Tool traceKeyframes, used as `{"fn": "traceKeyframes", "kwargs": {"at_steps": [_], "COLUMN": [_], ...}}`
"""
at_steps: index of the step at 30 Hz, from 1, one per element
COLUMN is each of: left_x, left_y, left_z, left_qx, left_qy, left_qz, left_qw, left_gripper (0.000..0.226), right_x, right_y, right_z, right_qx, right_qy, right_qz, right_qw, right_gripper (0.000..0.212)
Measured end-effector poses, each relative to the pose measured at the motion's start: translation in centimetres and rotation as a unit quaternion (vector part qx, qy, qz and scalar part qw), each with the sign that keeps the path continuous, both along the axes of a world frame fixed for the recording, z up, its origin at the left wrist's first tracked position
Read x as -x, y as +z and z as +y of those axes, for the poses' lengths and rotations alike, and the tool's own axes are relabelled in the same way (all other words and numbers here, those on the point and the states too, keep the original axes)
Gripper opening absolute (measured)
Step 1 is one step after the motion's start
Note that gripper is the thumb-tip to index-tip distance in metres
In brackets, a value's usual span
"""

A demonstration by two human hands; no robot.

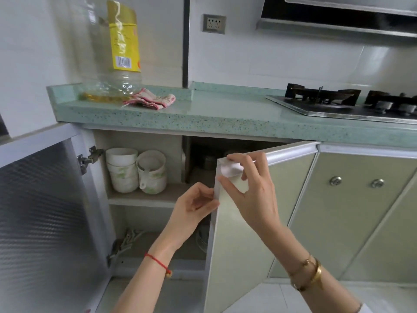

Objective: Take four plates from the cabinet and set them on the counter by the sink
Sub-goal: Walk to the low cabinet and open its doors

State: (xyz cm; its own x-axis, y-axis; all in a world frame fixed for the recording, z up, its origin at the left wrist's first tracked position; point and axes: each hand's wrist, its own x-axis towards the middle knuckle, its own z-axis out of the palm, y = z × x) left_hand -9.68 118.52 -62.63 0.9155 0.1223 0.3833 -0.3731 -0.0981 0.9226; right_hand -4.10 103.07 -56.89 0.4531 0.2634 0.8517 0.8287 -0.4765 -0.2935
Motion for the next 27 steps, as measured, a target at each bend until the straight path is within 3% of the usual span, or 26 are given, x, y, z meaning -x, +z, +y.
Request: {"fn": "traceKeyframes", "kwargs": {"at_steps": [4,11,18,27], "left_x": [1.4,2.0,2.9,2.1], "left_y": [-0.6,-0.4,-1.0,-1.2], "left_z": [-2.8,-10.1,-20.9,-31.1], "left_qx": [0.079,0.085,0.068,0.080], "left_qy": [-0.106,-0.185,-0.145,-0.070], "left_qz": [0.014,-0.001,-0.039,-0.067], "left_qw": [0.991,0.979,0.986,0.992], "left_gripper": [0.022,0.037,0.031,0.030], "right_x": [2.9,6.2,8.8,8.7], "right_y": [0.1,0.0,-0.2,-0.2], "right_z": [-3.5,-11.3,-20.2,-27.7], "right_qx": [-0.038,-0.049,-0.109,-0.158], "right_qy": [0.009,-0.035,-0.116,-0.194], "right_qz": [0.006,-0.010,0.010,0.018], "right_qw": [0.999,0.998,0.987,0.968], "right_gripper": [0.038,0.026,0.040,0.025]}}
